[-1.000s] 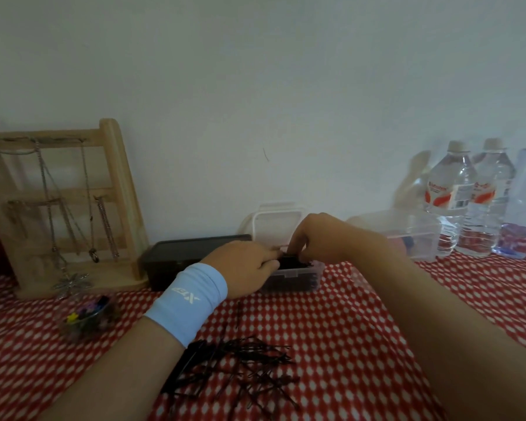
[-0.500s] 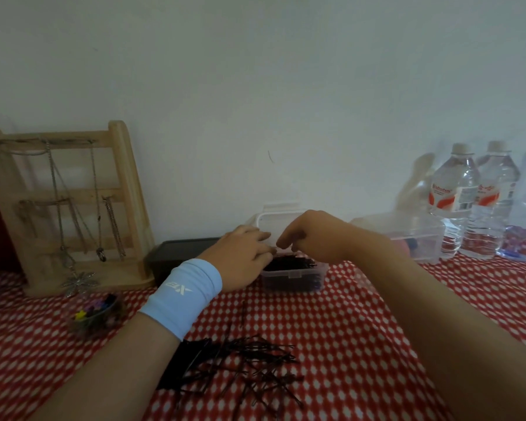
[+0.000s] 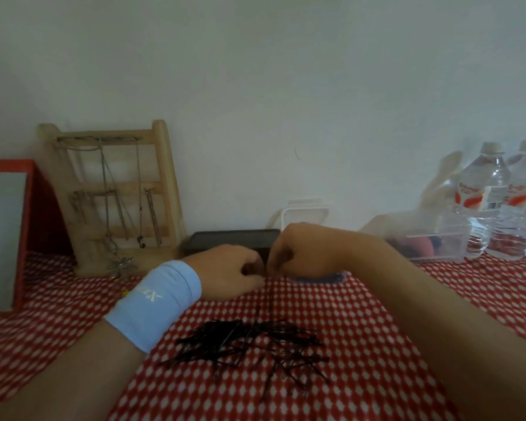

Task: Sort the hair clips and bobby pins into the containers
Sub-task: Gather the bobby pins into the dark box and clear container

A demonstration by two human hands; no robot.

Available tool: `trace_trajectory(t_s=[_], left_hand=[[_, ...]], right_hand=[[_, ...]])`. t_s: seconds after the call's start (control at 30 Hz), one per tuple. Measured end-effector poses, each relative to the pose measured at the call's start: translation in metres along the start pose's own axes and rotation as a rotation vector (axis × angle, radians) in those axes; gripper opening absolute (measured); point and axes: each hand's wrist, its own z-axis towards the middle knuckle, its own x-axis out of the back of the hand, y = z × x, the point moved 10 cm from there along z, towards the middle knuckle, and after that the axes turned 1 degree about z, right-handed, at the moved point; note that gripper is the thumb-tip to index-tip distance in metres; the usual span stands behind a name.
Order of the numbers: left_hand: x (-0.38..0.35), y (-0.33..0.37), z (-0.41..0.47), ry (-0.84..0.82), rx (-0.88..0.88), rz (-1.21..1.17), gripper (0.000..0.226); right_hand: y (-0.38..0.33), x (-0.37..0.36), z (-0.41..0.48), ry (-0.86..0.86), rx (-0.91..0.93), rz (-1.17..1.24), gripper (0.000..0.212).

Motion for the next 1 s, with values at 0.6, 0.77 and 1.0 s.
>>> trace_trajectory(t_s=[0.6,0.77,1.0], left_hand=[[-0.036,0.005,-0.041,-0.123,-0.006,-0.059,0.039],[-0.051,0.023,-0.045,-0.202,-0.004,-0.006,0.086],[-0.053,0.048,-0.045,-0.151,-0.174,-0.142,0.055]], right_hand=[[-0.02,-0.046,-0.035,-0.156,-0.101,-0.053,0.021],[-0.016,-0.061,-0.066,-0.327,-0.256,-0.028,0.073],[-0.017,-0.059,-0.065,-0.232,-0.225,-0.098,0.051]])
